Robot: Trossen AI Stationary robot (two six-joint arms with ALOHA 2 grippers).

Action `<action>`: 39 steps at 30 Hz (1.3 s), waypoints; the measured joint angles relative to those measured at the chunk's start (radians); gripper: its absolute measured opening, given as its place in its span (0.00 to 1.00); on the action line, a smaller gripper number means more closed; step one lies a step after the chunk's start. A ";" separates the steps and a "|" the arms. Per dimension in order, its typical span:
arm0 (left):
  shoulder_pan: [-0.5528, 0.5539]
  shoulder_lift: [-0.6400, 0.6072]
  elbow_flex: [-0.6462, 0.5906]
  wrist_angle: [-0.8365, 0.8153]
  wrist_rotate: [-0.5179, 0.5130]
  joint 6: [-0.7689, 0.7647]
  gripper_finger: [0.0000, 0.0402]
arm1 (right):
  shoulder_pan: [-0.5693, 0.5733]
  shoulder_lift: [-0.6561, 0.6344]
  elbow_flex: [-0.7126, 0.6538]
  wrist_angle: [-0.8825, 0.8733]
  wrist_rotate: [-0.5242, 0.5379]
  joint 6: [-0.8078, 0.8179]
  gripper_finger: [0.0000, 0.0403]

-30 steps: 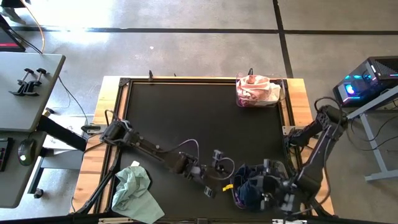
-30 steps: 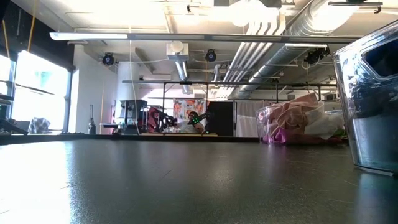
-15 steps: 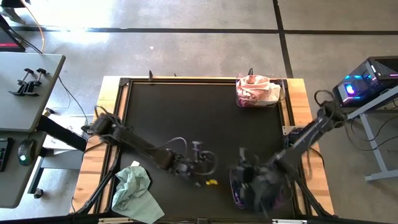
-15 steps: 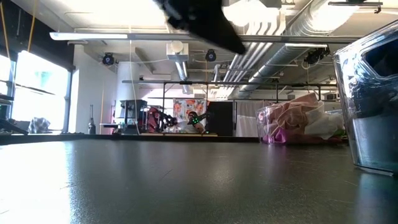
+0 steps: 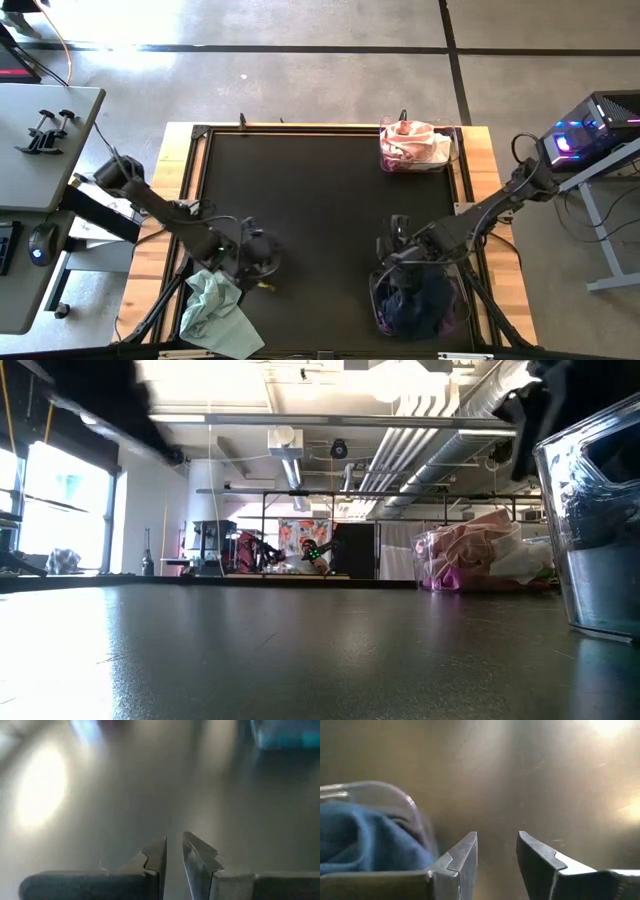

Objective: Sort towels by color in basket
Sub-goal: Put the gray towel into the top transparent bin

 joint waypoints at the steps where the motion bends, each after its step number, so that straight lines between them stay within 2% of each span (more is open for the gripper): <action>1: -0.009 -0.017 0.008 -0.081 0.066 -0.070 0.12 | 0.005 -0.003 0.000 0.004 0.026 -0.001 0.32; 5: -0.030 -0.043 0.057 -0.294 0.335 -0.239 0.12 | 0.000 -0.005 0.000 0.108 0.108 -0.049 0.32; 7: -0.039 -0.040 0.065 -0.364 0.470 -0.296 0.12 | -0.011 -0.003 0.001 0.176 0.102 -0.093 0.32; 10: -0.048 -0.037 0.065 -0.422 0.685 -0.470 0.12 | -0.024 -0.002 0.001 0.227 0.087 -0.143 0.32; 12: -0.066 -0.037 0.065 -0.451 0.757 -0.580 0.12 | -0.025 -0.002 0.001 0.239 0.087 -0.159 0.32; 14: -0.086 -0.037 0.066 -0.486 0.778 -0.669 0.14 | -0.025 -0.002 0.001 0.236 0.087 -0.169 0.32; 18: -0.130 -0.037 0.066 -0.562 0.884 -0.818 0.21 | -0.025 -0.002 0.001 0.227 0.075 -0.207 0.32; 25: -0.258 -0.037 0.061 -0.555 0.894 -1.073 0.43 | -0.024 -0.002 0.001 0.226 0.065 -0.216 0.32; 29: -0.328 -0.037 -0.012 -0.470 0.899 -1.183 0.53 | -0.024 -0.002 0.001 0.226 0.065 -0.246 0.32; 34: -0.372 -0.036 -0.179 -0.214 0.933 -1.230 0.55 | -0.024 -0.002 0.001 0.233 0.065 -0.252 0.32; 39: -0.361 -0.003 -0.302 -0.064 0.953 -1.237 0.46 | -0.024 -0.002 0.001 0.234 0.065 -0.240 0.32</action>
